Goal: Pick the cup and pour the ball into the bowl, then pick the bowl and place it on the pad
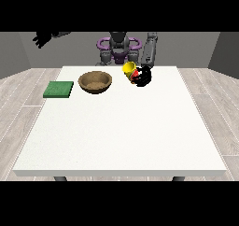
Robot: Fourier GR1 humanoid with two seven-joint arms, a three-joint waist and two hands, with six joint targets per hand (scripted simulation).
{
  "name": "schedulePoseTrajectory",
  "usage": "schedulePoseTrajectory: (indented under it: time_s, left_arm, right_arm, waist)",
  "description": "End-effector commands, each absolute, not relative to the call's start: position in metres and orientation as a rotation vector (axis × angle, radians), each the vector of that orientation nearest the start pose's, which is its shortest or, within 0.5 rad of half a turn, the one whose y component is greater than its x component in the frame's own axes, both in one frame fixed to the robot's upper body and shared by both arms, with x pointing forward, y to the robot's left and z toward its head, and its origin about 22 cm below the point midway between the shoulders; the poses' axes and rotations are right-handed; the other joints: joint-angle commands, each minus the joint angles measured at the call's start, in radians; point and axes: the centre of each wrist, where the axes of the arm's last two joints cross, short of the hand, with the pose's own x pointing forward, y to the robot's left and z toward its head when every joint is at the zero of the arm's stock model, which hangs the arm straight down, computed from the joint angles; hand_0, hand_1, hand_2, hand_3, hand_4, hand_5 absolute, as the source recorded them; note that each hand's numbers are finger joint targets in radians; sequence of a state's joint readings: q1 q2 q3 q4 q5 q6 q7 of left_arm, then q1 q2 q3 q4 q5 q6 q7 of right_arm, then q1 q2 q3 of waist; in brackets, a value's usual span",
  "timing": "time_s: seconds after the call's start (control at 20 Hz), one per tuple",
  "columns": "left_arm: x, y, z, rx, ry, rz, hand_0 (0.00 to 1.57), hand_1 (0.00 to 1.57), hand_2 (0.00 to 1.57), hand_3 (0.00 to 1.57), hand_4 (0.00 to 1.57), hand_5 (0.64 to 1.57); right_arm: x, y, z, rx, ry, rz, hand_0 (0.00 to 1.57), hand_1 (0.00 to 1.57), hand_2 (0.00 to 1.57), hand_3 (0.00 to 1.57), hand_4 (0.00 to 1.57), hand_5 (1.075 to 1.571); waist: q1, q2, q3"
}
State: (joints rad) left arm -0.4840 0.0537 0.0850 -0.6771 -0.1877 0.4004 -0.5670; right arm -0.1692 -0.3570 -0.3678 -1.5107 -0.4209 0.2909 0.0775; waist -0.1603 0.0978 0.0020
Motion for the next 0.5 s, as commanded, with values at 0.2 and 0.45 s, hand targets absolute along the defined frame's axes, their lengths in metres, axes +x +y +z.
schedulePoseTrajectory:
  time_s: [0.2,0.45]
  left_arm:
    - [0.353,0.169,-0.056,0.808,-1.686,-0.696,1.35,1.35,1.57,1.57,1.42,1.540]
    - [0.368,0.147,-0.043,0.945,-1.548,-0.910,1.37,1.37,1.57,1.57,1.45,1.531]
  right_arm:
    - [0.267,-0.397,0.055,0.033,-1.617,-0.093,0.00,0.00,0.00,0.24,0.65,1.564]
    - [0.252,-0.418,0.031,0.024,-1.550,-0.133,0.00,0.00,0.00,0.08,0.68,1.561]
  waist:
    - [0.031,-0.121,0.0060]
    - [0.046,-0.173,0.0018]
